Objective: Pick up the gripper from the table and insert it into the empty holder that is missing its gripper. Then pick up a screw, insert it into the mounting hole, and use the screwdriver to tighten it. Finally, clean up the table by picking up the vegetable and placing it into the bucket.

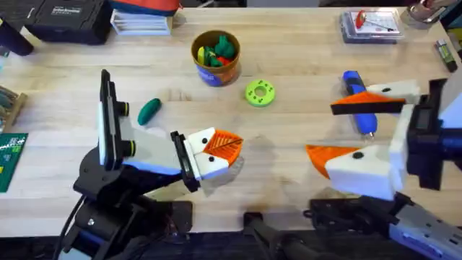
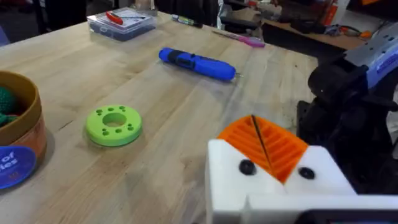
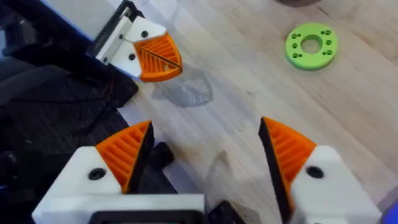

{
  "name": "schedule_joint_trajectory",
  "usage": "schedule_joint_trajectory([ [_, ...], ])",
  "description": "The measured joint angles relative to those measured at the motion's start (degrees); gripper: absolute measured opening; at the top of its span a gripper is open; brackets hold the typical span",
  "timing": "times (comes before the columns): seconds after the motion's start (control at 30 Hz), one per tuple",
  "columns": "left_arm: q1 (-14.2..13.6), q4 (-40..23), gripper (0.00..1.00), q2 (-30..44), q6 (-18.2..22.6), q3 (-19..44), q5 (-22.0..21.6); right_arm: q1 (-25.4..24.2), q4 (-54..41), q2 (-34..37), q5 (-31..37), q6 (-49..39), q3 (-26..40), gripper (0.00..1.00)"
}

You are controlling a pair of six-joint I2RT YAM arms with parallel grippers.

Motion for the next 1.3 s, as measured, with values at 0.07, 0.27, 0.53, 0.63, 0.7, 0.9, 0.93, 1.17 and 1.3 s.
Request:
schedule_joint_trajectory([
  [0.07,0.0,0.01,0.005,0.0,0.0,0.0,0.0,0.0,-0.72,0.0,2.79,0.09,0.0,0.994],
  [0.27,0.0,0.0,0.005,0.0,0.0,0.0,0.0,-1.86,-1.0,1.49,15.63,1.11,-0.02,0.992],
  [0.53,0.0,0.0,0.005,0.0,0.0,0.0,0.0,-17.81,-0.54,9.46,22.67,-1.69,-0.04,0.992],
  [0.63,0.0,0.01,0.005,0.0,0.0,0.0,0.0,-26.32,1.47,12.58,23.33,-4.34,-0.04,0.992],
  [0.7,0.0,-0.01,0.005,0.0,0.0,0.0,0.0,-32.31,3.07,14.8,22.94,-6.7,-0.04,0.992],
  [0.9,0.0,0.0,0.005,0.0,0.0,0.0,0.0,-47.77,8.37,22.0,17.5,-13.54,-0.07,0.992],
  [0.93,0.01,0.01,0.005,-0.01,0.0,0.0,0.01,-50.06,9.75,23.25,16.62,-14.39,-0.07,0.995],
  [1.17,0.02,0.0,0.005,0.0,0.0,0.0,0.0,-62.09,16.56,30.42,14.1,-18.2,-0.07,0.994],
  [1.3,0.0,-0.01,0.005,0.0,0.0,0.0,0.0,-65.88,16.68,33.93,13.82,-22.46,-0.07,0.994],
])
